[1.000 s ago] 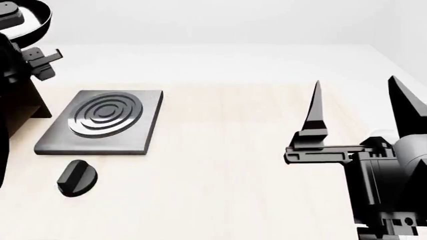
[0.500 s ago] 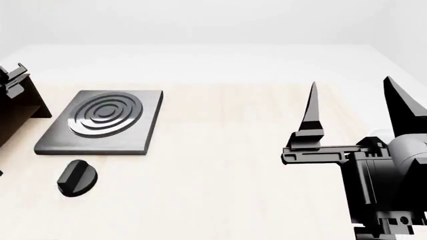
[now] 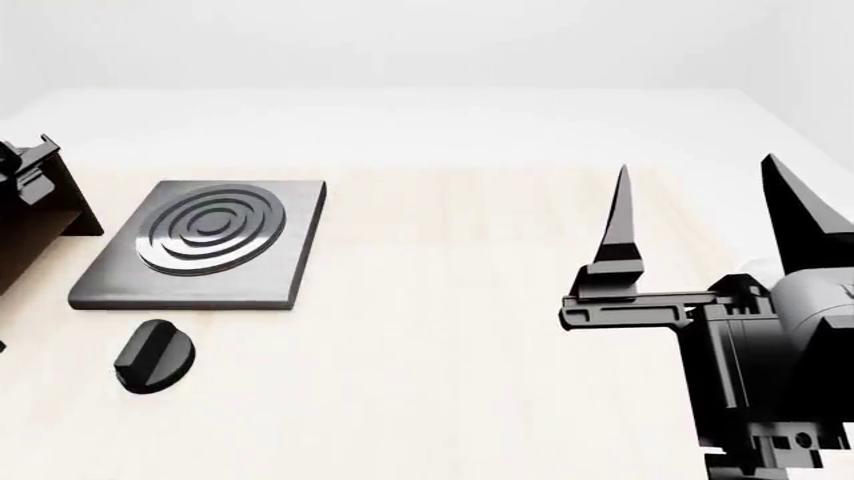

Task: Put the frying pan on top of the cabinet.

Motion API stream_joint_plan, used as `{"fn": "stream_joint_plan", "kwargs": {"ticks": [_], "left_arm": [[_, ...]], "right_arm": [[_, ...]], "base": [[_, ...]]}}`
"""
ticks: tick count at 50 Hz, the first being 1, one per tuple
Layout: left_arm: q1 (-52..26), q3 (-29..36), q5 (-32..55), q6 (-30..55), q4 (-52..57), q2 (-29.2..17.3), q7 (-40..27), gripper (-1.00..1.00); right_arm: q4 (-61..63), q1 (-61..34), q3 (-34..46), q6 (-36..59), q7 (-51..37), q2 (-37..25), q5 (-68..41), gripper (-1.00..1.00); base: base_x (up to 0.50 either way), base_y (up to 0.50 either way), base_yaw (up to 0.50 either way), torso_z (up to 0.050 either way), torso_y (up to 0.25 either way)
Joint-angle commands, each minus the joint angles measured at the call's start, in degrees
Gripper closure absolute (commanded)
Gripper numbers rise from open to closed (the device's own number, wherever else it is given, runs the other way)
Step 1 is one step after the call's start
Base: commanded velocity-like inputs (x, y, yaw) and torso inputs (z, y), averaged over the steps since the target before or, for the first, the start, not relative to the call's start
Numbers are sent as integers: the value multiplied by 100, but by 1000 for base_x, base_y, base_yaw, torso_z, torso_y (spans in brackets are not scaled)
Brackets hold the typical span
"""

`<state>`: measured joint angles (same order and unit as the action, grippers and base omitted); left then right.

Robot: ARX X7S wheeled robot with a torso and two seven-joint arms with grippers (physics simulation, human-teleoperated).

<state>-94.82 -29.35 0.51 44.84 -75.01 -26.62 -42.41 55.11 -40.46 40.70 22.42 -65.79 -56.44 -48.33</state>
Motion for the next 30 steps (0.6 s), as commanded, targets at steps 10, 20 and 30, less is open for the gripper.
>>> {"fn": "stream_joint_plan", "kwargs": {"ticks": [10, 20, 30], "left_arm": [[-111, 546, -123, -204, 3, -14, 130, 100], [-109, 452, -36, -320, 2, -11, 134, 100], [-66, 406, -37, -303, 2, -1, 163, 100]], "right_arm": [[17, -85, 43, 69, -17, 31, -31, -100], [2, -82, 63, 49, -11, 34, -21, -100], [-2, -54, 80, 19, -18, 21, 4, -100]], "base": [[0, 0, 0, -1, -76], [0, 0, -1, -2, -125], [0, 0, 0, 0, 0]]}}
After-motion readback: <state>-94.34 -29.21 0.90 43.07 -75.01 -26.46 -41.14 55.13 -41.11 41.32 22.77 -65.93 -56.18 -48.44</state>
